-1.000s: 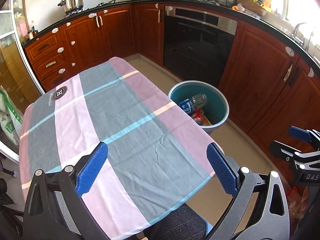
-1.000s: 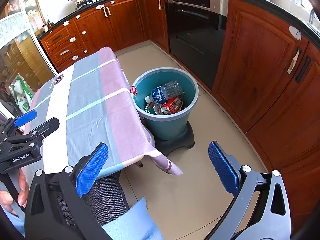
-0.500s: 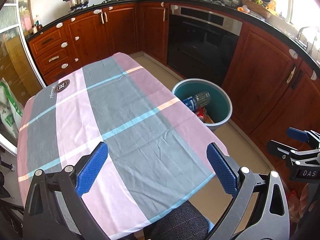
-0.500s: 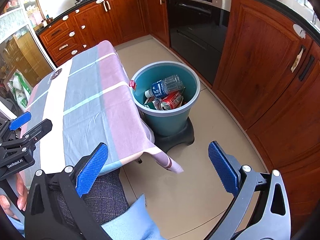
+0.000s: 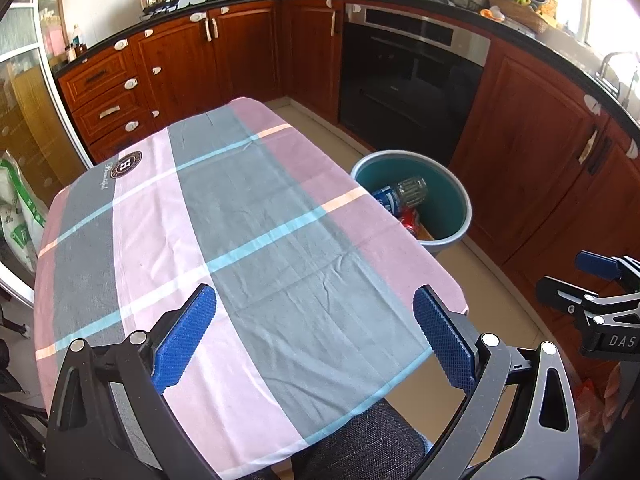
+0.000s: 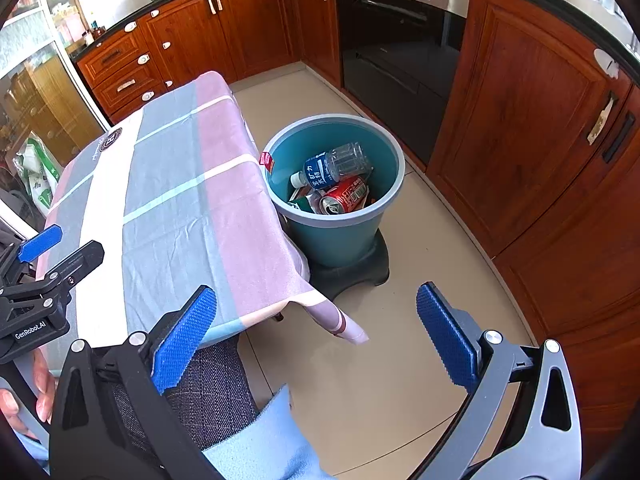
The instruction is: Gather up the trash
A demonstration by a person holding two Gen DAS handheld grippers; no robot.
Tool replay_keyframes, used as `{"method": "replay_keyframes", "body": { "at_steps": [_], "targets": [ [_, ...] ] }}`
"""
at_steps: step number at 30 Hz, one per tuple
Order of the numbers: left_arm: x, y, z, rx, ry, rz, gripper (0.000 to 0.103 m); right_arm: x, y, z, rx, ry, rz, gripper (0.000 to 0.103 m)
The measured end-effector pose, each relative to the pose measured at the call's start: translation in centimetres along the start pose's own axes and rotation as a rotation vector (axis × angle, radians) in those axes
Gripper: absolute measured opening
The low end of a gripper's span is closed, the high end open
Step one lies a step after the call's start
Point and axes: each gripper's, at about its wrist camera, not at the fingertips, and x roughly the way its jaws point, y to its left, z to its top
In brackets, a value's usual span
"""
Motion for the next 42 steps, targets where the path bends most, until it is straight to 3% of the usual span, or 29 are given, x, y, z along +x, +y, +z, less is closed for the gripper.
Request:
{"method": "replay_keyframes", "body": {
  "at_steps": [8, 42],
  "targets": [
    [0.4, 0.2, -0.1, -0.01, 0.018, -0.072, 0.099, 0.6, 0.5, 0.2, -0.013, 0.016, 0.0, 0.096],
    [0.8, -0.4, -0.6, 0.008, 0.036, -0.043, 0.099, 1.3, 0.1, 0.4, -0.003, 0.029, -0.011, 0.096]
  ]
}}
